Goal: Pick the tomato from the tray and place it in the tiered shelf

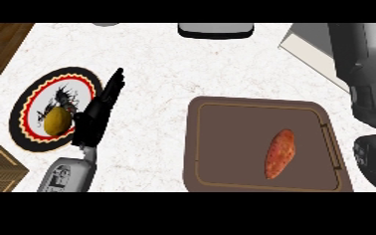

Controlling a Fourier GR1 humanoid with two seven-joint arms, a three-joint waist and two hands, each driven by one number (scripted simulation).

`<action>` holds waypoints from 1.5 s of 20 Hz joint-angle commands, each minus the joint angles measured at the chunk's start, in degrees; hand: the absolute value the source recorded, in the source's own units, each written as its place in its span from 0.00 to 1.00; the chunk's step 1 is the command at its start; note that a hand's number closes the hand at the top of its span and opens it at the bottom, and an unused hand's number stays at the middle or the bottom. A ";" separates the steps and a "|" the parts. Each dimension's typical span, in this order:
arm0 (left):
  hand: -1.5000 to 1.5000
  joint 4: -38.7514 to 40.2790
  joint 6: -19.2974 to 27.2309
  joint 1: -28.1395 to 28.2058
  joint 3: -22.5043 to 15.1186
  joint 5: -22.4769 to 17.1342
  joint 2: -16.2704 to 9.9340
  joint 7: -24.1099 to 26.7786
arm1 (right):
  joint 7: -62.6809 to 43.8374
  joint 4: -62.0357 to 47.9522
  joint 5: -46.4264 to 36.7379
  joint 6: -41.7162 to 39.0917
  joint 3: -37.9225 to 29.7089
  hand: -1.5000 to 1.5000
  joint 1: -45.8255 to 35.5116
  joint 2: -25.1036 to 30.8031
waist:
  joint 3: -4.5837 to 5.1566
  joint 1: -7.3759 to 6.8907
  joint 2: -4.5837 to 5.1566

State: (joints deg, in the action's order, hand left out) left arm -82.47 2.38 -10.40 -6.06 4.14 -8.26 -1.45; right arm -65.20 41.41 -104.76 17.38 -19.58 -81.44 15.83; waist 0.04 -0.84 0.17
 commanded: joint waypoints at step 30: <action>0.50 1.21 1.29 -0.46 -0.17 3.23 2.48 0.92 | 15.51 -13.21 8.62 30.85 -11.06 1.00 7.93 15.22 | -0.08 -0.64 0.46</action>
State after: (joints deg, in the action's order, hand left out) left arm -82.72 2.65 -11.59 -6.09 6.05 -6.21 -2.31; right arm -52.11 29.64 -99.53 42.84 -29.02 -73.70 28.82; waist -0.06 -1.78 0.68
